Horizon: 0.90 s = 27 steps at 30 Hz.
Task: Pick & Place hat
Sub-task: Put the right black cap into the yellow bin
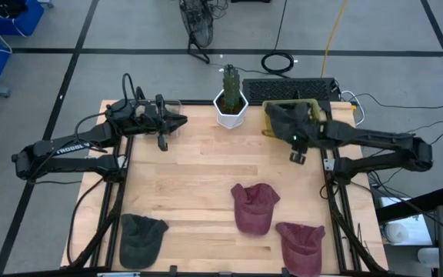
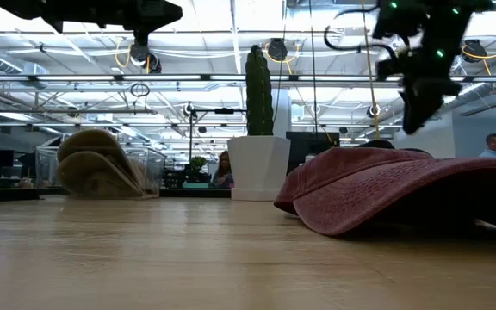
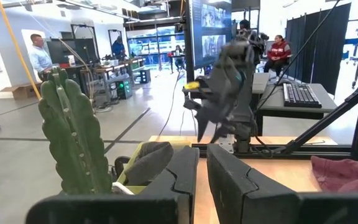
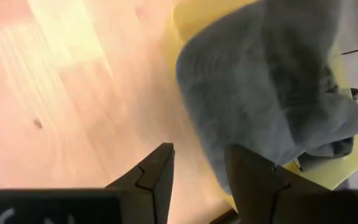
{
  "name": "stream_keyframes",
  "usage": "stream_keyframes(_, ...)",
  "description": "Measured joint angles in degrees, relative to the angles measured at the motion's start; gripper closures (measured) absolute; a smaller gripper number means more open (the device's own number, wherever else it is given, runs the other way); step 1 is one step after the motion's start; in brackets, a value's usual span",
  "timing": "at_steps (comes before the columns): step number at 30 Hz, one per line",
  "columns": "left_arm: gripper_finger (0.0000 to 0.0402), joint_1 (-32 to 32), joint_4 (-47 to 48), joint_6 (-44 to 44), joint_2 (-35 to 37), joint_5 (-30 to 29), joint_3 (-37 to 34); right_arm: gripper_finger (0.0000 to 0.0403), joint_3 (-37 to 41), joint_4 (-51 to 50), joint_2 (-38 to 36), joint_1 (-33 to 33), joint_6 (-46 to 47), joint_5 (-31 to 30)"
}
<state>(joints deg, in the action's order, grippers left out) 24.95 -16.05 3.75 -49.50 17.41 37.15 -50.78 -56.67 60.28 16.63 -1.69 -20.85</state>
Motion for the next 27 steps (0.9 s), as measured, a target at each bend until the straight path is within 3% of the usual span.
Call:
stream_keyframes(5, 0.0355, 0.0, -0.1, 0.2, 0.0, 0.0, 0.0, 0.0273, 7.8, 5.3, -2.1, -3.8, -1.1, -5.6)
stream_keyframes(9, 0.0355, 0.0, -0.5, 0.7, 0.0, 0.0, 0.0, 0.0275, 7.1, 6.0, -2.4, -6.5, -0.6, -10.6)
stream_keyframes(15, 0.0355, 0.0, -0.4, 0.6, 0.0, 0.0, 0.0, 0.0274, 7.1, 6.1, -2.2, -8.5, -1.7, -10.7)
stream_keyframes(21, 0.0355, 0.0, -0.4, 0.3, 0.0, 0.0, 0.0, 0.0271, 7.1, 6.1, 0.1, -8.0, -2.6, -11.3)
stream_keyframes(27, 0.0355, 0.0, -0.4, 0.4, 0.0, 0.0, 0.0, 0.0271, 7.2, 6.3, 4.6, -6.9, -5.0, -17.2)
